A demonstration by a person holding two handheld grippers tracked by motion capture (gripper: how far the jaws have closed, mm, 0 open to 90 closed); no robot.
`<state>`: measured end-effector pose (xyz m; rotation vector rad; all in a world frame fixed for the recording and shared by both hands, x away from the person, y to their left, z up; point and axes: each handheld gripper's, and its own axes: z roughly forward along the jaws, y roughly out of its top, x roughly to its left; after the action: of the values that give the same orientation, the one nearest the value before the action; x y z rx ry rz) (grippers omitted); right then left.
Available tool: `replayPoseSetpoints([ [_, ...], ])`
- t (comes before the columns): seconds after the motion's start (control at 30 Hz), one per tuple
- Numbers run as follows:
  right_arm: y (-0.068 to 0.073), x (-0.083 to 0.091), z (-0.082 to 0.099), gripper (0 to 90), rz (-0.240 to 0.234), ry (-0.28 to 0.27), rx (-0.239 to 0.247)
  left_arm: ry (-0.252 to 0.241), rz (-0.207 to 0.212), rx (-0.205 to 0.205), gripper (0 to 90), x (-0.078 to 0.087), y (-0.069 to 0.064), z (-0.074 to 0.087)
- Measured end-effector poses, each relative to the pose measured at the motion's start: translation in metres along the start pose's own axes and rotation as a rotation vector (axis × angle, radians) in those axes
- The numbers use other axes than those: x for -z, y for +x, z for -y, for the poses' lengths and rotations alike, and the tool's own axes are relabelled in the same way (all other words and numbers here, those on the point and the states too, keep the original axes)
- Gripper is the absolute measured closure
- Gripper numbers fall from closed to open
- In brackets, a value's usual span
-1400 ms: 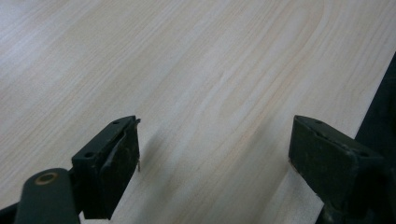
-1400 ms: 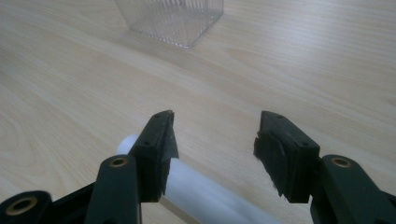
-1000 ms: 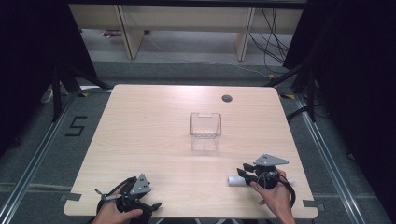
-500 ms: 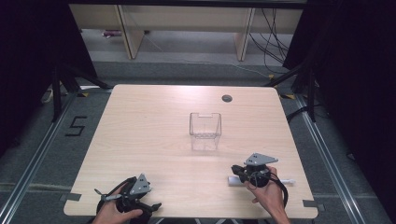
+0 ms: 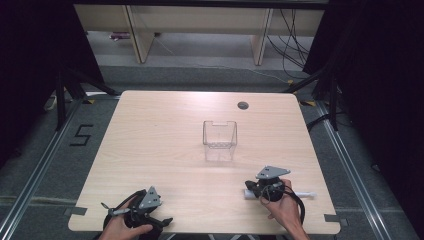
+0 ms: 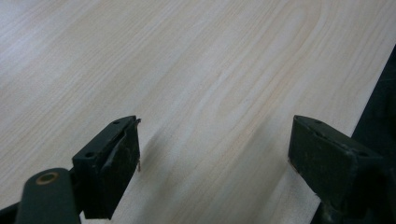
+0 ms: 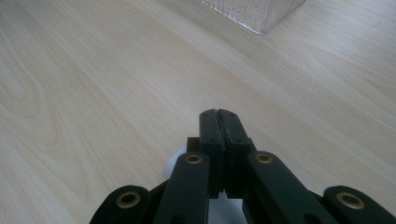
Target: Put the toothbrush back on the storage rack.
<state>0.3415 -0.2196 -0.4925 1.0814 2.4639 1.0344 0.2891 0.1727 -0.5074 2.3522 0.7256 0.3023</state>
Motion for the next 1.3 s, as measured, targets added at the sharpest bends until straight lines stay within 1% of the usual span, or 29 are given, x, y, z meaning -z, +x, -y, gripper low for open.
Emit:
replayPoseSetpoints([
  [0.03, 0.0, -0.001, 0.0, 89.3, -0.005, -0.01, 0.012, 0.003, 0.002, -0.003, 16.0, 0.0, 0.0, 0.0],
  [0.07, 0.001, 0.0, 0.0, 89.3, -0.008, -0.006, 0.0, -0.001, 0.001, 0.001, 15.9, 0.0, 0.0, 0.0],
  [0.2, 0.001, 0.0, 0.0, 89.1, -0.006, -0.005, 0.005, 0.011, 0.008, -0.003, 16.0, 0.0, 0.0, 0.0],
  [0.23, 0.002, -0.002, 0.001, 88.9, -0.005, -0.024, 0.011, 0.007, 0.003, -0.007, 16.0, 0.0, 0.0, 0.0],
  [0.27, 0.001, -0.002, 0.001, 88.9, -0.007, -0.025, 0.019, 0.001, 0.001, 0.0, 15.9, 0.0, 0.0, 0.0],
  [0.3, 0.001, 0.0, 0.0, 88.8, -0.008, -0.007, 0.033, 0.001, 0.001, -0.001, 15.9, 0.0, 0.0, 0.0],
  [0.33, 0.002, 0.0, 0.0, 88.7, -0.017, -0.007, 0.018, 0.001, 0.001, -0.001, 15.9, 0.0, 0.0, 0.0],
  [0.4, 0.003, 0.0, 0.001, 88.4, -0.029, -0.003, 0.027, 0.004, 0.002, -0.003, 15.9, 0.0, 0.0, 0.0],
  [0.47, 0.006, 0.001, 0.001, 88.4, -0.031, 0.008, 0.017, 0.015, 0.01, -0.006, 15.9, 0.0, 0.0, 0.0],
  [0.53, 0.007, 0.001, 0.002, 88.4, -0.028, 0.005, 0.017, 0.011, 0.006, -0.006, 15.9, 0.0, 0.0, 0.0],
  [0.6, 0.01, 0.003, 0.002, 88.4, -0.04, 0.027, 0.024, 0.002, 0.002, -0.002, 15.9, 0.0, 0.0, 0.0],
  [0.63, 0.01, 0.001, 0.003, 88.4, -0.042, 0.002, 0.038, 0.005, 0.005, -0.007, 15.9, 0.001, 0.0, 0.0],
  [0.67, 0.012, 0.003, 0.003, 88.4, -0.054, 0.023, 0.023, 0.006, 0.009, -0.01, 15.9, 0.0, 0.0, 0.0],
  [0.7, 0.012, 0.003, 0.004, 88.4, -0.06, 0.028, 0.04, 0.013, 0.011, 0.002, 16.0, 0.0, -0.001, 0.0],
  [0.73, 0.014, 0.002, 0.005, 88.4, -0.058, 0.009, 0.025, 0.012, 0.012, -0.015, 16.0, 0.0, 0.0, 0.0],
  [0.77, 0.014, 0.003, 0.005, 88.4, -0.072, 0.027, 0.052, 0.016, 0.013, 0.001, 16.0, 0.0, 0.0, 0.0],
  [0.8, 0.016, 0.003, 0.006, 88.4, -0.066, 0.019, 0.029, 0.013, 0.008, -0.006, 16.0, 0.0, 0.0, 0.0],
  [0.87, 0.018, 0.006, 0.008, 88.4, -0.07, 0.038, 0.038, 0.004, 0.003, -0.003, 16.1, 0.0, 0.0, 0.0],
  [0.9, 0.018, 0.005, 0.009, 88.4, -0.07, 0.02, 0.05, 0.004, 0.005, 0.001, 16.1, 0.0, 0.0, 0.0],
  [0.93, 0.018, 0.005, 0.009, 88.4, -0.07, 0.02, 0.05, 0.004, 0.005, 0.001, 16.0, 0.0, 0.0, 0.0],
  [0.97, 0.018, 0.006, 0.01, 88.4, -0.087, 0.016, 0.065, 0.006, 0.007, -0.006, 16.0, 0.0, 0.0, 0.0],
  [1.0, 0.019, 0.007, 0.011, 88.4, -0.077, 0.016, 0.068, 0.013, 0.01, -0.004, 16.0, 0.0, 0.0, 0.0],
  [1.07, 0.02, 0.009, 0.01, 88.4, -0.081, 0.033, 0.051, 0.014, 0.011, -0.012, 16.0, 0.0, 0.0, 0.0],
  [1.1, 0.021, 0.012, 0.01, 88.4, -0.078, 0.052, 0.031, 0.013, 0.009, -0.009, 16.0, 0.0, 0.0, 0.0],
  [1.13, 0.022, 0.012, 0.01, 88.4, -0.079, 0.055, 0.035, 0.006, 0.005, -0.005, 16.0, 0.0, 0.0, 0.0],
  [1.17, 0.024, 0.01, 0.011, 88.4, -0.082, 0.038, 0.033, 0.008, 0.004, -0.007, 16.0, 0.0, 0.0, 0.0],
  [1.2, 0.022, 0.009, 0.011, 88.4, -0.092, 0.03, 0.069, 0.006, 0.006, -0.005, 16.0, 0.0, 0.0, 0.0],
  [1.23, 0.025, 0.01, 0.012, 88.4, -0.086, 0.043, 0.039, 0.008, 0.008, -0.008, 16.0, 0.0, 0.0, 0.0],
  [1.3, 0.025, 0.009, 0.012, 88.4, -0.089, 0.044, 0.053, 0.016, 0.011, -0.007, 16.0, 0.0, 0.0, 0.0],
])
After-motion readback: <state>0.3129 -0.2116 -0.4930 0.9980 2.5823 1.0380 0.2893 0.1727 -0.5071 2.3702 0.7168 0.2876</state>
